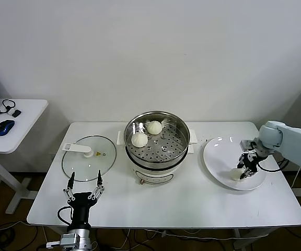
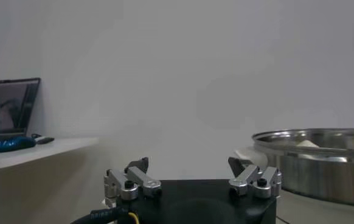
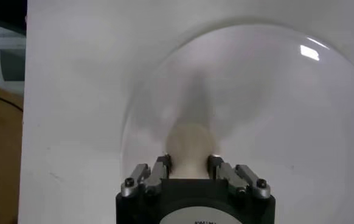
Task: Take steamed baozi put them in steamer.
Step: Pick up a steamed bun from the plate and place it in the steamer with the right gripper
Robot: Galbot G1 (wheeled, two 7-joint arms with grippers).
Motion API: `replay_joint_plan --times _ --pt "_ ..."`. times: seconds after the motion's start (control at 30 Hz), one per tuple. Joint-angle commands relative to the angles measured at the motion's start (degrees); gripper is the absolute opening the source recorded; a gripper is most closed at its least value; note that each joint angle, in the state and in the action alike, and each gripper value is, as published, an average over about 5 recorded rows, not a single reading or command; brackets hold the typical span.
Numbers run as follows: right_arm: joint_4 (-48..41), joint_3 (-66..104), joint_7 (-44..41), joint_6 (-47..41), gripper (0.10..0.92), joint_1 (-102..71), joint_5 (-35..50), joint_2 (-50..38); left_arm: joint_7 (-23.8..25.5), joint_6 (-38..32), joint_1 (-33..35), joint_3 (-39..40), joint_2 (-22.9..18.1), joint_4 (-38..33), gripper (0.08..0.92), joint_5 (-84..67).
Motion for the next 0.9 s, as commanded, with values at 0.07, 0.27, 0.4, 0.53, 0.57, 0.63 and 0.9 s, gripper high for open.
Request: replay_joint_plan --times 0.07,0.27,0.4,0.53,0.57,0.63,0.9 --pt "5.8 -9.4 -0.3 0.3 0.436 13.0 3.6 0.2 0.0 0.1 0.1 0.3 -2.8 -0.3 0.823 0.1" --pt "12.3 -18.9 -0.8 0.7 0.443 26.6 8.0 1.5 0.1 0.2 0.0 0.6 -2.8 -0.4 0.823 0.1" --pt "15.5 -19.9 -1.0 1.2 0.451 31.4 9.7 3.4 0.1 0.2 -0.2 0.7 -2.8 -0.5 0.823 0.0" --pt "18.1 -19.2 -0.8 4.0 0.460 34.6 8.9 6.3 0.1 0.1 -0.3 0.8 -2.8 -0.5 0.823 0.0" --pt "18.8 -18.9 -0.7 5.0 0.462 35.2 8.4 7.1 0.1 0.1 -0.3 0.8 -2.8 -0.5 0.823 -0.1" --pt "19.8 -17.6 -0.2 7.7 0.466 36.1 7.0 8.9 0.1 0.1 -0.3 0.7 -2.8 -0.5 0.823 -0.1" --pt "22.0 -11.3 2.6 15.9 0.475 35.6 1.8 14.4 0.0 0.0 -0.2 0.5 -2.8 -0.4 0.823 -0.1"
